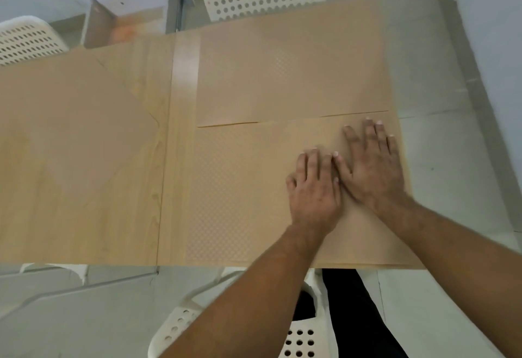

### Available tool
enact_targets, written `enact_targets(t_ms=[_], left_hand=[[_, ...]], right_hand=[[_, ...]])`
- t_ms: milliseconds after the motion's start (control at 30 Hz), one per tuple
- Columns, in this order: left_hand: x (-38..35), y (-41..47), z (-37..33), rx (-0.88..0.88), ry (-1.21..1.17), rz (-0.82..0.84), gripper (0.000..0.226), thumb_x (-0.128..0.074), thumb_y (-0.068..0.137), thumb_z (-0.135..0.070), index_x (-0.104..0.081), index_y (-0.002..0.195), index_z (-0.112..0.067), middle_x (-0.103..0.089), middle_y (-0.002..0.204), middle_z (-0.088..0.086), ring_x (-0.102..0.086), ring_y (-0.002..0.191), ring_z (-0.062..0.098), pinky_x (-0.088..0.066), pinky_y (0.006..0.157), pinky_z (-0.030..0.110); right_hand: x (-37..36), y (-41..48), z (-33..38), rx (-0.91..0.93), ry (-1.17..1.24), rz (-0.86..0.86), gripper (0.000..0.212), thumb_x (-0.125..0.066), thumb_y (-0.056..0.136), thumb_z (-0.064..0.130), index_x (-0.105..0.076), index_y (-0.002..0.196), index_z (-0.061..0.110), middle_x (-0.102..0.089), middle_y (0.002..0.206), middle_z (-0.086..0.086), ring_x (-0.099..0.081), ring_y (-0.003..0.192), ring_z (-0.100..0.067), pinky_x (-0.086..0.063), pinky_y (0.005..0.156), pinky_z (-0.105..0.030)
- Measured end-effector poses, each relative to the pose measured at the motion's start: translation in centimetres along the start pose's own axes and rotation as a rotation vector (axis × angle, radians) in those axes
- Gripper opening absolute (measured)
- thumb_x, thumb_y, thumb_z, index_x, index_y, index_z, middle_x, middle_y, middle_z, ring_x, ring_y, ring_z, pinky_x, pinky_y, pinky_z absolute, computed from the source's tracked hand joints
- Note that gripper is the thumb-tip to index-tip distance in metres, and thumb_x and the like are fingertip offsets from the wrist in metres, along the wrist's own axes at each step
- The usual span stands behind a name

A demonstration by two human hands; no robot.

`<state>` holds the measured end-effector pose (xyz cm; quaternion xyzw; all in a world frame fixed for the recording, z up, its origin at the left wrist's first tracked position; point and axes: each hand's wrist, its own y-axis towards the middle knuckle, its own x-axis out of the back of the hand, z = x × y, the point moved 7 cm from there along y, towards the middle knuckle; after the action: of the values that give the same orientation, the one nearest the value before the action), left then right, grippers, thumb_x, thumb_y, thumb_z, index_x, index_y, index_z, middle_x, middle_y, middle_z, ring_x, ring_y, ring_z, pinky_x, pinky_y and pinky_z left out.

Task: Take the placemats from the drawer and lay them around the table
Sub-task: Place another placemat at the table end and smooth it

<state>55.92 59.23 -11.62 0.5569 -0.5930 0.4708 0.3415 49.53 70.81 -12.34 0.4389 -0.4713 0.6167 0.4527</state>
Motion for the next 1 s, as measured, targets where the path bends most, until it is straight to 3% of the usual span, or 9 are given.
enact_targets(t_ms=[300, 500, 633, 733, 900, 1000], left_hand=[[-0.3, -0.8, -0.1, -0.017, 0.043, 0.026, 0.054, -0.025, 0.098, -0.037, -0.036, 0.149, -0.024, -0.023, 0.163, 0.004, -0.016, 0.150, 0.027, -0.029, 0.109, 0.051], [-0.9, -7.6, 0.6, -0.184, 0.056, 0.009, 0.049, -0.041, 0.099, -0.043, -0.048, 0.143, -0.024, -0.033, 0.159, 0.007, -0.026, 0.149, 0.025, -0.041, 0.097, 0.048], [1.4, -7.3, 8.3, 0.079, 0.084, 0.050, 0.064, -0.035, 0.094, -0.061, -0.020, 0.152, -0.039, -0.004, 0.166, -0.004, -0.001, 0.152, 0.018, -0.023, 0.113, 0.049], [3.1, -7.1, 12.5, 0.247, 0.069, 0.021, 0.064, -0.032, 0.095, -0.062, -0.014, 0.153, -0.041, 0.001, 0.166, -0.006, 0.004, 0.152, 0.017, -0.018, 0.116, 0.052], [3.2, -7.3, 12.7, 0.272, 0.057, -0.013, 0.065, -0.029, 0.095, -0.060, -0.015, 0.154, -0.038, -0.002, 0.166, -0.003, 0.001, 0.153, 0.020, -0.018, 0.116, 0.052], [3.2, -7.3, 12.8, 0.265, 0.042, -0.013, 0.065, -0.029, 0.095, -0.060, -0.013, 0.155, -0.038, 0.000, 0.166, -0.003, 0.003, 0.153, 0.020, -0.018, 0.116, 0.053]], right_hand=[[-1.5, -10.6, -0.1, 0.005, -0.037, 0.018, 0.065, -0.033, 0.097, 0.046, -0.025, 0.158, 0.022, -0.022, 0.163, -0.019, -0.017, 0.152, -0.036, -0.014, 0.122, -0.052], [-1.5, -10.5, -0.1, 0.001, -0.005, 0.009, 0.062, -0.029, 0.099, 0.045, -0.028, 0.157, 0.025, -0.022, 0.164, -0.017, -0.016, 0.152, -0.033, -0.013, 0.123, -0.050], [-1.1, -10.5, 0.0, -0.005, 0.009, -0.016, 0.062, -0.033, 0.098, 0.046, -0.031, 0.156, 0.023, -0.024, 0.163, -0.017, -0.016, 0.152, -0.034, -0.012, 0.123, -0.050], [-1.3, -10.5, 0.0, -0.007, -0.010, -0.008, 0.063, -0.034, 0.098, 0.047, -0.030, 0.156, 0.023, -0.023, 0.163, -0.018, -0.015, 0.152, -0.033, -0.012, 0.123, -0.050], [-0.7, -10.5, 0.9, -0.006, -0.007, -0.005, 0.065, -0.030, 0.098, 0.051, -0.028, 0.157, 0.023, -0.021, 0.163, -0.019, -0.013, 0.153, -0.034, -0.011, 0.123, -0.051], [-0.5, -10.2, 6.3, 0.145, 0.037, -0.031, 0.064, -0.035, 0.097, 0.049, -0.031, 0.156, 0.022, -0.026, 0.162, -0.020, -0.020, 0.151, -0.035, -0.011, 0.123, -0.050]])
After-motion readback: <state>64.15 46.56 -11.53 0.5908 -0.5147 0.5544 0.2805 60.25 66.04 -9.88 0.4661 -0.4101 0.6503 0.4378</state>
